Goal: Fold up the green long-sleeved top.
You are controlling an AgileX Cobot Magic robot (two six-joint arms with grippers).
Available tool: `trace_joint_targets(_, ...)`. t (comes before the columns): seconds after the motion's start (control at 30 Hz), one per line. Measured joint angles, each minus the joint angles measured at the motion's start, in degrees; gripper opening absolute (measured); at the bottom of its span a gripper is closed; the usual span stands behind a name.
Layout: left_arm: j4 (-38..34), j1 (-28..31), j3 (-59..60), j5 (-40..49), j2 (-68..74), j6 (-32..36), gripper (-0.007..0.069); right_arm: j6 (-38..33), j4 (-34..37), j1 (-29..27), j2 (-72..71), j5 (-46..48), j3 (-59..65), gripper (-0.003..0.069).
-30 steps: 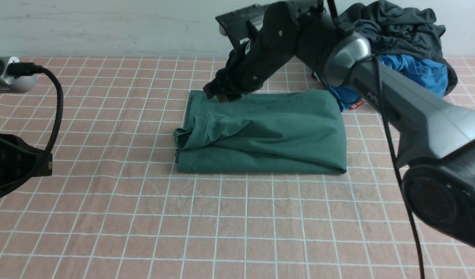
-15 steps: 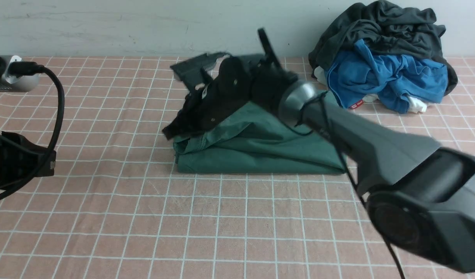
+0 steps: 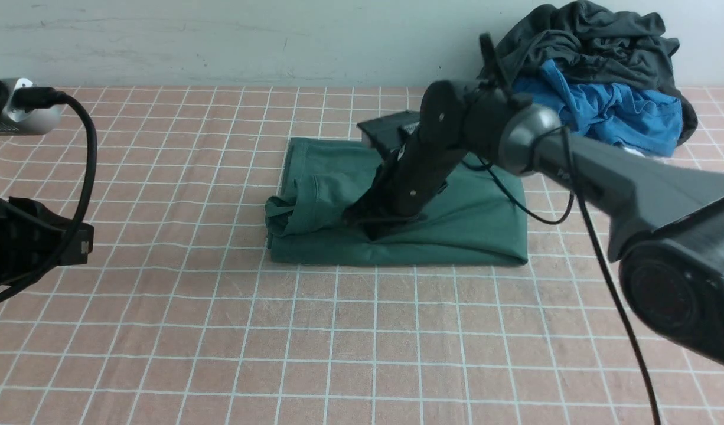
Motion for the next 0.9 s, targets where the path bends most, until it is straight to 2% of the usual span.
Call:
trace_joint_targets(0.17, -3.0, 0.0, 0.1, 0.0, -3.1, 5.1, -0.0003, -1.4, -1.6, 1.7, -1.4, -0.1, -6.5, -0.0014)
trace_joint_targets(0.27, -4.2, 0.0, 0.1, -0.5, -9.9, 10.5, -0.0003, -1.4, -2.5, 1.7, -4.0, 3.3, -11.8, -0.0014)
trace_joint_targets(0.4, -4.8, 0.0, 1.8, -3.5, -19.0, 16.6, -0.0003, -2.1, -3.9, 1.7, -10.2, 8.2, -13.1, -0.0014)
trace_joint_targets(0.53, -5.4, -0.1, 10.3, -9.5, -30.5, 19.7, -0.0003, -2.3, -9.2, 0.7, -23.1, 11.1, -7.0, -0.0014)
trace_joint_targets(0.73, -5.4, -0.1, 21.9, -13.7, -37.2, 20.7, -0.0003, -2.0, -13.6, -2.8, -39.3, 6.6, 3.6, -0.0014)
trace_joint_targets(0.9, -5.6, -0.1, 27.8, -15.6, -40.7, 21.5, -0.0003, -1.7, -15.8, -5.4, -58.8, -9.8, 25.3, -0.0014)
